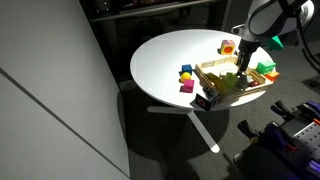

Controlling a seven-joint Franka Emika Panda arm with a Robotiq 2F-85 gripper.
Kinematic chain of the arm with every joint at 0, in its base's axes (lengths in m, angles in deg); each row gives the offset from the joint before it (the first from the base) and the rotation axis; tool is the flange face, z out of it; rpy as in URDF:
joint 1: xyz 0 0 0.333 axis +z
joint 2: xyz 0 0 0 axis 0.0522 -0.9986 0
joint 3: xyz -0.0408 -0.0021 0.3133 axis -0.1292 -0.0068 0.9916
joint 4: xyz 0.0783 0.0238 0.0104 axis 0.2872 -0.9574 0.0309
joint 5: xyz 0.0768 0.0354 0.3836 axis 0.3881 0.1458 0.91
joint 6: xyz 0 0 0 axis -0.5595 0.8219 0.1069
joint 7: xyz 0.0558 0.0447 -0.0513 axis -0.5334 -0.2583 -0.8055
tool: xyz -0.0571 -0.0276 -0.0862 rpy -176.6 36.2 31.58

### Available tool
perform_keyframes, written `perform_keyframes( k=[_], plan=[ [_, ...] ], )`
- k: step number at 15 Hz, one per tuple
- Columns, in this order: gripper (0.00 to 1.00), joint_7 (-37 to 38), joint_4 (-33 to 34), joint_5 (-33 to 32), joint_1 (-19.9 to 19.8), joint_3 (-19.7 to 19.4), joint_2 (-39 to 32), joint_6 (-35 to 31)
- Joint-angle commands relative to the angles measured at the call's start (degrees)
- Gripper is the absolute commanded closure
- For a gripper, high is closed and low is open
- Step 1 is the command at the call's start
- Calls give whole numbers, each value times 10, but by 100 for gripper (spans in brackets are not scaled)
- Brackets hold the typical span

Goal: Remove the yellow block from the box and put it on the table

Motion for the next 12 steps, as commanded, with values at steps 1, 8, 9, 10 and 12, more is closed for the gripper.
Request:
perform_keyframes(
  k=[1, 8, 9, 10, 12],
  plan=[
    [0, 13, 11, -13, -10, 7, -19, -23],
    [0, 5, 38, -5, -25, 28, -72, -68],
    [0, 3, 44, -5, -29, 33, -81, -69],
    [0, 4, 51, -6, -32, 36, -90, -68],
    [0, 7, 64, -10, -37, 39, -105, -65]
  ],
)
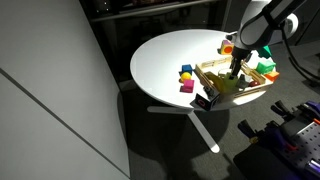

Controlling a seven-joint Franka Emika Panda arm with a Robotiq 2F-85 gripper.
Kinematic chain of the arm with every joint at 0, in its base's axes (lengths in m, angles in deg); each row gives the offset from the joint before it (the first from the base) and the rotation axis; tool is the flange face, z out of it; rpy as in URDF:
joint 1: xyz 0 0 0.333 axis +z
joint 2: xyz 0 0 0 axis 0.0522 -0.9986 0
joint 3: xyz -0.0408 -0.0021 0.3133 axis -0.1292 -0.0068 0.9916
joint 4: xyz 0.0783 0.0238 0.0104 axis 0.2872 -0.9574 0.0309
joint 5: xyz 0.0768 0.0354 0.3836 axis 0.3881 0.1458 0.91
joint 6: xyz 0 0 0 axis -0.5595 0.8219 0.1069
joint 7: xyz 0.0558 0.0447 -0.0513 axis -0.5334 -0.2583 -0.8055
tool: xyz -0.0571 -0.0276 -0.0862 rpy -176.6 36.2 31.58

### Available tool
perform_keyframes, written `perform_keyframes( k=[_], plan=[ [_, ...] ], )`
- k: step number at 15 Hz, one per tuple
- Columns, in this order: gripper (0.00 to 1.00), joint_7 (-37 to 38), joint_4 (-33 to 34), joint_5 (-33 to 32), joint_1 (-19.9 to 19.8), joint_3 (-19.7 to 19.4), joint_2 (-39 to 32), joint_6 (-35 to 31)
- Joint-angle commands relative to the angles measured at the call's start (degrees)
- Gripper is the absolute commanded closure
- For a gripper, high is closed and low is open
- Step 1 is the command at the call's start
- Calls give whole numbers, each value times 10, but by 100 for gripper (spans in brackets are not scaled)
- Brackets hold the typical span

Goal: Remove the yellow block from the box and put it on the table

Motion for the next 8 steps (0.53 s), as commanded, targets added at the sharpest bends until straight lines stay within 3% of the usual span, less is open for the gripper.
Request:
perform_keyframes(
  k=[1, 2, 3, 5, 8],
  plan=[
    [0, 8, 33, -11, -20, 14, -32, 1],
    [0, 15, 40, -17, -18, 10, -38, 6],
    [25, 18, 46, -20, -17, 8, -43, 10],
    [33, 18, 56, -20, -23, 10, -51, 20],
    [59, 20, 60, -20, -26, 11, -50, 32]
  ],
)
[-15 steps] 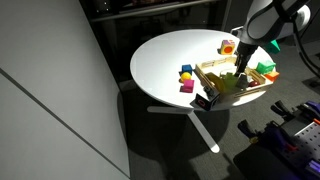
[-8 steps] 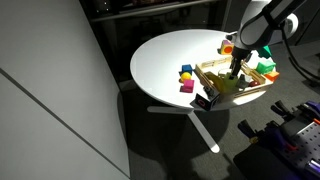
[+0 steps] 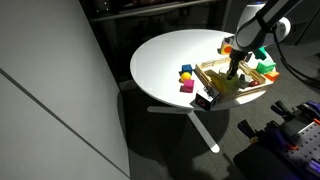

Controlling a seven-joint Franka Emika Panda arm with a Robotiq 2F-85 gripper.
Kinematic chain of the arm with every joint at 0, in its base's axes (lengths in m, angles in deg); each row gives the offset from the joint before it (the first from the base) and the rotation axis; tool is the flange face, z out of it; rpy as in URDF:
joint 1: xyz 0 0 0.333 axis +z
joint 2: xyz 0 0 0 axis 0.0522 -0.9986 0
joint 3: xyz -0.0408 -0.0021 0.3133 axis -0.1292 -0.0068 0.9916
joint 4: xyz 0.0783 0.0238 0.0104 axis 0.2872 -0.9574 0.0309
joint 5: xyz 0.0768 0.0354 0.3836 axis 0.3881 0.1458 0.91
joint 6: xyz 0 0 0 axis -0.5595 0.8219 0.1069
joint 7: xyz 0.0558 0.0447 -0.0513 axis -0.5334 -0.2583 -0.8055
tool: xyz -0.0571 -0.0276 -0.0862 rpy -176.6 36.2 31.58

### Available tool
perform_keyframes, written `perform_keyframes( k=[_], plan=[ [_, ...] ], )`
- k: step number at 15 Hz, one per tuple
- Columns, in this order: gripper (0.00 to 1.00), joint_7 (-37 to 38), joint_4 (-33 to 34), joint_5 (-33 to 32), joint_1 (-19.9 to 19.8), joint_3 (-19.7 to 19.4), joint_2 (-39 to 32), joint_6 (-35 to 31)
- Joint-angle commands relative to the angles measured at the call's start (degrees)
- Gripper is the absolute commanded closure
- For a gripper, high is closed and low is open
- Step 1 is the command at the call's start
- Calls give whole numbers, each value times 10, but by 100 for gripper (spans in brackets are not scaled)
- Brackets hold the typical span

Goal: Remove the yellow block from the box and put it on the table

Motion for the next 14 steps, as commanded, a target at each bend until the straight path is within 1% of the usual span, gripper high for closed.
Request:
perform_keyframes(
  k=[1, 3, 4, 9, 14],
  plan=[
    [66, 19, 17, -13, -13, 8, 3, 29],
    [70, 21, 14, -8, -15, 9, 15, 39],
    [70, 22, 15, -7, -17, 10, 19, 44],
    [70, 23, 15, 6, -27, 9, 50, 89],
    [70, 52, 29, 18, -36, -4, 68, 126]
  ],
)
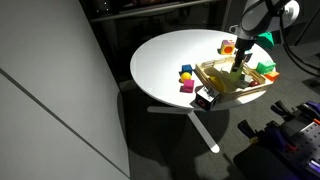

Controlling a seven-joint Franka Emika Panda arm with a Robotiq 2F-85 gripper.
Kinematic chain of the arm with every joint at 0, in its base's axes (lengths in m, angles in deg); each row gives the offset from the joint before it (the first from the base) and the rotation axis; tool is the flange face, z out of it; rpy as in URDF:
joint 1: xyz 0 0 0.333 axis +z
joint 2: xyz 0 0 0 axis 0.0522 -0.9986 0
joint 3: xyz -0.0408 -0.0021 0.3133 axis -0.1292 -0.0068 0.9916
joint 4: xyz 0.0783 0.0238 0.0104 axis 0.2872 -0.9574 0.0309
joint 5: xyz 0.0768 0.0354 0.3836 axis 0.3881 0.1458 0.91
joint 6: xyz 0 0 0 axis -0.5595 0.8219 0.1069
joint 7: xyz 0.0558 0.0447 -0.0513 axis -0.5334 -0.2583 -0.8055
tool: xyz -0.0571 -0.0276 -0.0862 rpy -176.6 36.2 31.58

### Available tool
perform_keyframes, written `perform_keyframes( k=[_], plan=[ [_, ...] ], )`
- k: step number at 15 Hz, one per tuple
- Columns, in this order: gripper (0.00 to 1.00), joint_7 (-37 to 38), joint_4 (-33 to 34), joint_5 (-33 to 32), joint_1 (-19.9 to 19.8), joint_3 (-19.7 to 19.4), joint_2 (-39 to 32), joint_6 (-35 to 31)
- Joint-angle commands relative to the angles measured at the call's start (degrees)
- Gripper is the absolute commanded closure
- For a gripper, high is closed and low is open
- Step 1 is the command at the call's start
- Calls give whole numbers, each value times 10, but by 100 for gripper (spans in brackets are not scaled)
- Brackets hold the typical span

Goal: Remove the yellow block from the box and put it on the table

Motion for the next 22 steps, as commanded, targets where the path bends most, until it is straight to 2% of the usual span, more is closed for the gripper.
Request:
perform_keyframes(
  k=[1, 7, 16, 22],
  plan=[
    [70, 26, 16, 19, -12, -5, 18, 35],
    [70, 73, 38, 54, -30, -17, 15, 29],
    [70, 159, 60, 71, -55, -47, 4, 12],
    [70, 185, 64, 92, -74, -60, 0, 9]
  ],
)
